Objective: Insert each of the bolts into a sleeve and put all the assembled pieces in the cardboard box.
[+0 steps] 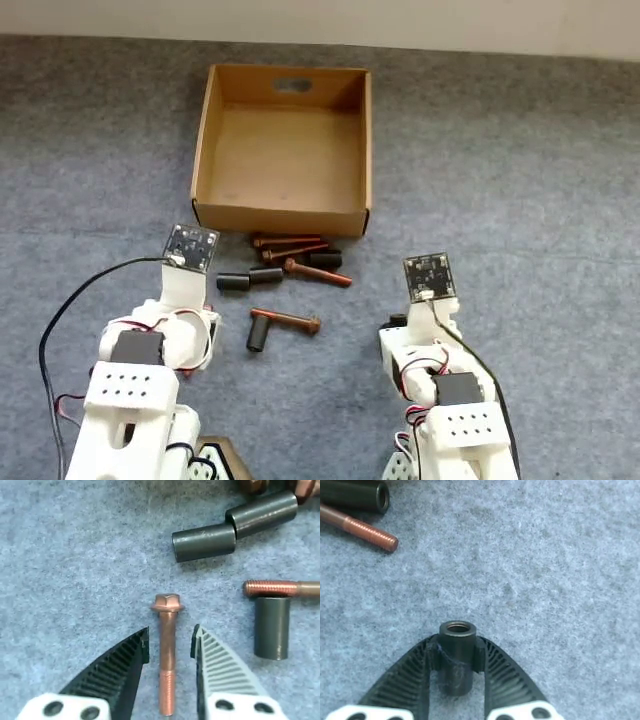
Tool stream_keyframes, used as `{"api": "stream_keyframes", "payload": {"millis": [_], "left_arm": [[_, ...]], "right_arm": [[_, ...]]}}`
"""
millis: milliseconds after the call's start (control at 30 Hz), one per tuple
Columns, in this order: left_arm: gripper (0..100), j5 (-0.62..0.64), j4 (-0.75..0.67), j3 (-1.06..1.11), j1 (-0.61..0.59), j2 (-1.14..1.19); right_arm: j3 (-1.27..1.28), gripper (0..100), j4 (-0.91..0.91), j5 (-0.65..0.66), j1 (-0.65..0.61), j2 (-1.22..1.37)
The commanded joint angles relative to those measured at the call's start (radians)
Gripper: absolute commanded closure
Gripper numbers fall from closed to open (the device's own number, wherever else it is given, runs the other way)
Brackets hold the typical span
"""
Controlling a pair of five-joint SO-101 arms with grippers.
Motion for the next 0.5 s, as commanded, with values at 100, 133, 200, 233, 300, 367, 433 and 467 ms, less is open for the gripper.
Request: {"api": "stream_keyframes", "payload": {"millis": [100,133,200,233,300,367,433,467], "left_arm": [[83,-0.006,0.003,-0.033,-0.008,-0.002],[83,-0.006,-0.002,-0.031,-0.008,0.019],[83,-0.006,-0.003,-0.039,-0.008,0.093],[83,-0.006,-0.017,-0.054,-0.008,0.142],[83,-0.006,-0.032,-0.097,-0.013,0.237],[83,-0.005,-0.037,-0.148,-0.012,0.323],[83,-0.003,-0.037,-0.196,-0.01,0.386],[83,-0.003,-0.037,-0.213,-0.01,0.409]], "right_arm": [[-0.002,99.3,-0.013,0.011,0.002,-0.007],[-0.002,99.3,-0.013,0.011,0.002,-0.007],[-0.002,99.3,-0.013,0.011,0.002,-0.007],[-0.002,99.3,-0.013,0.011,0.002,-0.007],[-0.001,99.3,-0.013,0.011,0.002,-0.007],[-0.001,99.3,-0.013,0.011,0.002,-0.007],[-0.001,99.3,-0.013,0.011,0.002,-0.007],[-0.001,99.3,-0.013,0.011,0.002,-0.007]]}}
